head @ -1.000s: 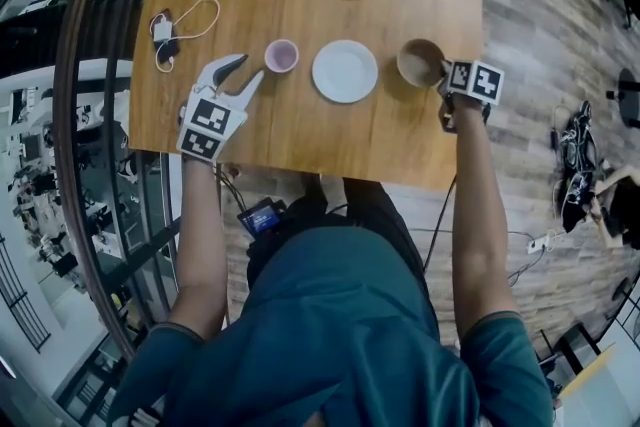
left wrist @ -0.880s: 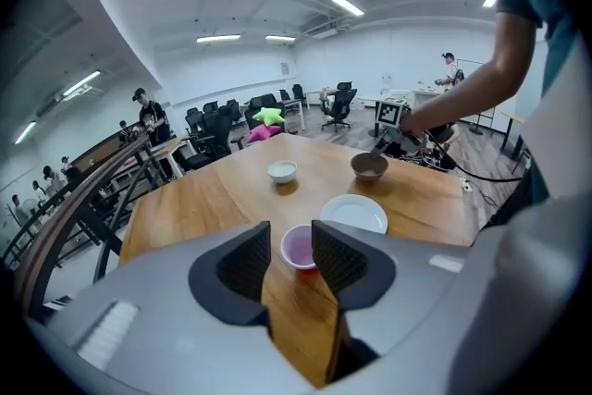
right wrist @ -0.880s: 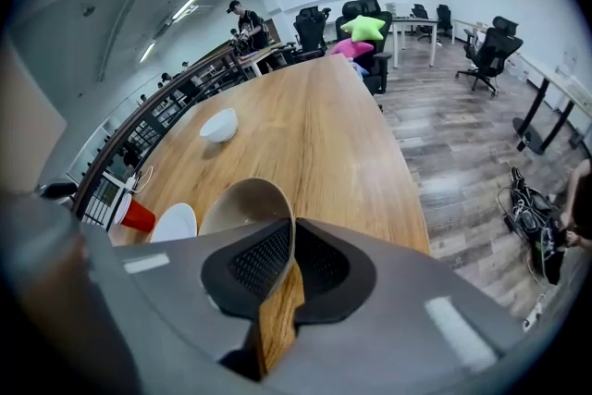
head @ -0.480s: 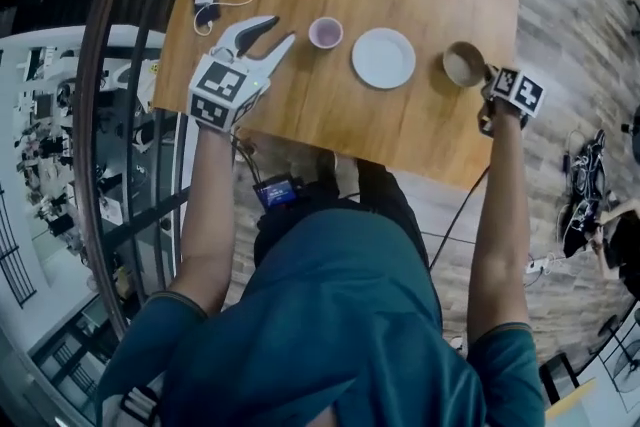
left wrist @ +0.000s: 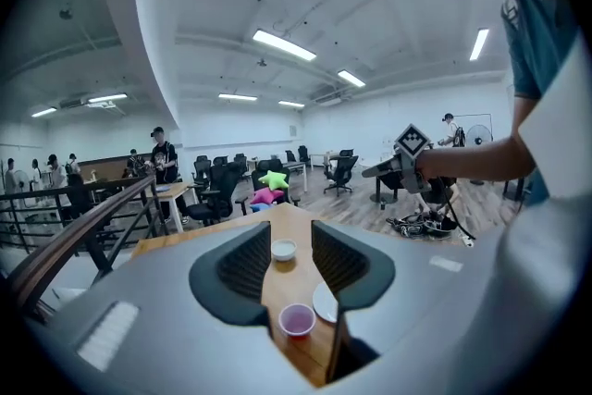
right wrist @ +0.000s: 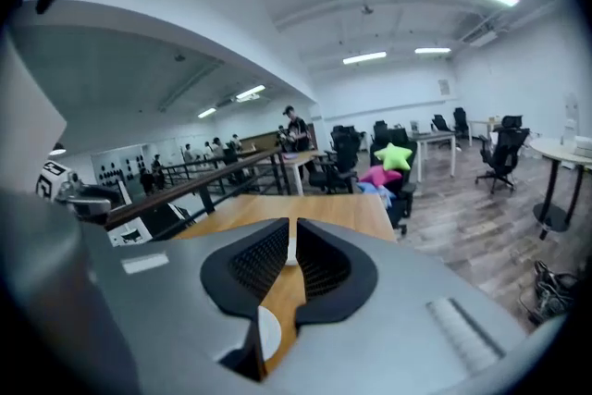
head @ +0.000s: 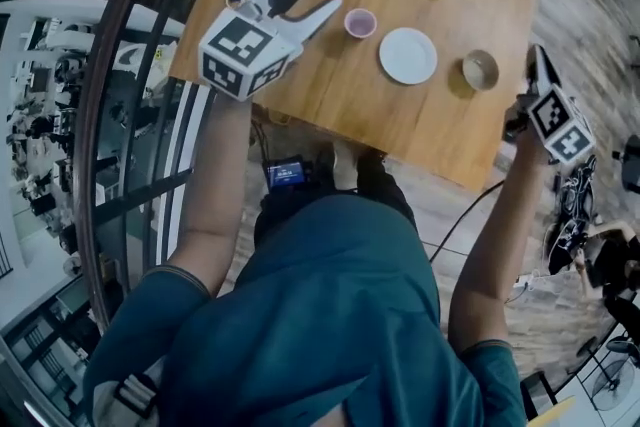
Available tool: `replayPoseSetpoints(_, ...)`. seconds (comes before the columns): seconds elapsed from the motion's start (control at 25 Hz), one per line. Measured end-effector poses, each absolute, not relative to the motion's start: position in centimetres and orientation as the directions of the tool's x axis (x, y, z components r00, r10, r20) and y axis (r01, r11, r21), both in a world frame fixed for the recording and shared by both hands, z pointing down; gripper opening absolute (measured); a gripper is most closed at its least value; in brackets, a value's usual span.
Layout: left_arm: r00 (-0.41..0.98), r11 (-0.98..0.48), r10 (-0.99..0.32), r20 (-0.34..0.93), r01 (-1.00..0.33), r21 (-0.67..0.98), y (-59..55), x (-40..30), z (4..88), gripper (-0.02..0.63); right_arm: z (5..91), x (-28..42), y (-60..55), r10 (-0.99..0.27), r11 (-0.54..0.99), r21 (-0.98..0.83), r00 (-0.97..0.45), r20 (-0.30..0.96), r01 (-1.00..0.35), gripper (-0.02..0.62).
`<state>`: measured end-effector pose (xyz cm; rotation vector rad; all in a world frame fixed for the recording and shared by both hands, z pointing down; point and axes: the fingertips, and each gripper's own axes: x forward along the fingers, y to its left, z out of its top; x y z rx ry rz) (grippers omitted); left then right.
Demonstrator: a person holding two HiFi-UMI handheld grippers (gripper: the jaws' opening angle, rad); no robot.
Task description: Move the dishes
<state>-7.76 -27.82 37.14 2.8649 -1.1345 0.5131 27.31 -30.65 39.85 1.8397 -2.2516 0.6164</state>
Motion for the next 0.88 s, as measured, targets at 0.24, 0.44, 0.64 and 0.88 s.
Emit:
replayPoseSetpoints(0.24, 0.729, -0.756, -0.653, 0.208, -0.646, -0.11, -27.0, -5.7, 33.2, 0.138, 29.4, 20.0, -27.0, -0.917, 0.351, -0.148, -0.371, 0.146, -0.925, 0.034)
replayPoseSetpoints(0.44, 0.762, -0.772, -0.636, 0.123, -0.624, -0.122, -25.4, -5.9, 28.8, 0.137, 23.6, 12.8, -22.8, -0.876, 0.47, -0.083, -0.476, 0.08, -0.879, 0.009)
replayPoseSetpoints(0.64, 0.791, -0.788, -0.61, 0.054, -0.599, -0.141, -22.9, -5.3, 26.0, 0.137, 22.9, 7.9, -18.9, -0.834, 0.542, -0.046, -0.544, 0.092, -0.839, 0.009)
replayPoseSetpoints(0.88, 0.819, -0.811, -0.573, 0.022, -0.562, -0.162, -21.1, -3.0, 25.7, 0.137, 24.1, 7.9, -17.6, -0.833, 0.542, -0.028, -0.541, 0.111, -0.84, 0.009)
